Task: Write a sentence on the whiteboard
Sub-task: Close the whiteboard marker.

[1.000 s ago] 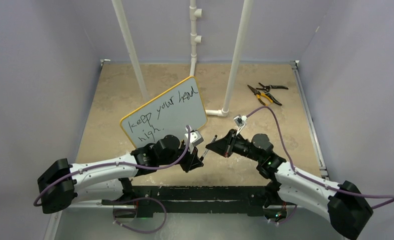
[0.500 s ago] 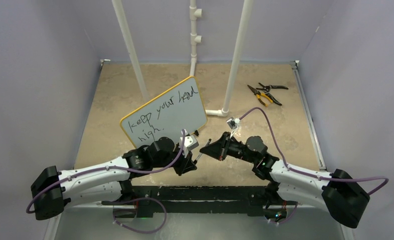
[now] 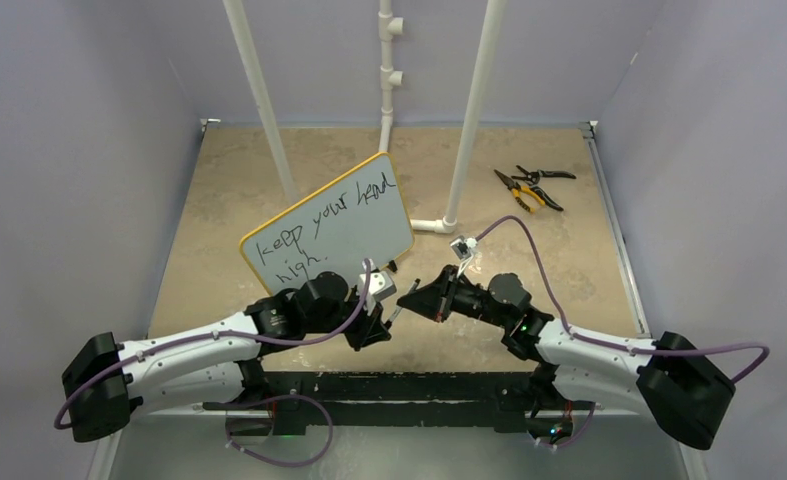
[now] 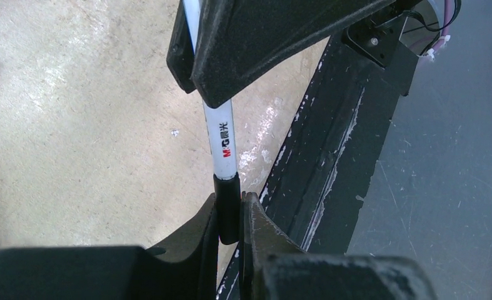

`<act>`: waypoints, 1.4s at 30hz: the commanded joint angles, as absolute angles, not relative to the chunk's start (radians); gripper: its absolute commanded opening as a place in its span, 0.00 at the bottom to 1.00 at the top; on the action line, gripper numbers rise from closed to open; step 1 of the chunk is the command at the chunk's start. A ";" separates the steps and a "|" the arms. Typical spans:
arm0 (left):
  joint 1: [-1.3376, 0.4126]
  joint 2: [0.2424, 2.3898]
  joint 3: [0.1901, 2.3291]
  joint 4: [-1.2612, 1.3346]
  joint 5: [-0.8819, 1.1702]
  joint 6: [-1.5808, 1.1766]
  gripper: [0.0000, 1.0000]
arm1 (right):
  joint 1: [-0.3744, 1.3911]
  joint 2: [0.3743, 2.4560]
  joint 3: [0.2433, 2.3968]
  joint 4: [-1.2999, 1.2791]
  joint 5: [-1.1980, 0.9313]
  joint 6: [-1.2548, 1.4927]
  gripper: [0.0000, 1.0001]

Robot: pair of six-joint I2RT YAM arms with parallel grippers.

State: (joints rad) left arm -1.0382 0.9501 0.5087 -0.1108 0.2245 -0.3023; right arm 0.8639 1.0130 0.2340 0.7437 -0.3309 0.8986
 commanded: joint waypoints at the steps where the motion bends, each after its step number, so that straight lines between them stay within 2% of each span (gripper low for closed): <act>1: -1.001 0.932 0.582 0.198 0.213 -0.244 0.00 | 0.929 1.046 0.199 0.655 -0.523 0.939 0.00; 17: -0.967 0.960 0.631 0.297 0.243 -0.217 0.00 | 0.951 1.082 0.197 0.655 -0.556 0.958 0.00; 26: -0.894 0.967 0.644 0.398 0.410 -0.282 0.00 | 0.960 1.074 0.187 0.632 -0.654 0.919 0.00; 34: -0.890 0.966 0.671 0.374 0.461 -0.286 0.00 | 0.969 1.084 0.204 0.637 -0.732 0.887 0.00; 38: -0.888 0.968 0.684 0.320 0.434 -0.266 0.00 | 0.969 1.058 0.218 0.588 -0.680 0.885 0.00; 42: -0.888 0.969 0.707 0.223 0.371 -0.246 0.00 | 0.969 0.964 0.277 0.414 -0.459 0.889 0.00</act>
State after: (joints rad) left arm -0.9192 0.9916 0.5266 -0.1207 0.5079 -0.3080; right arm 0.8818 1.0111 0.2466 0.7391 -0.3805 0.8700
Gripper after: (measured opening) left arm 0.098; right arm 0.051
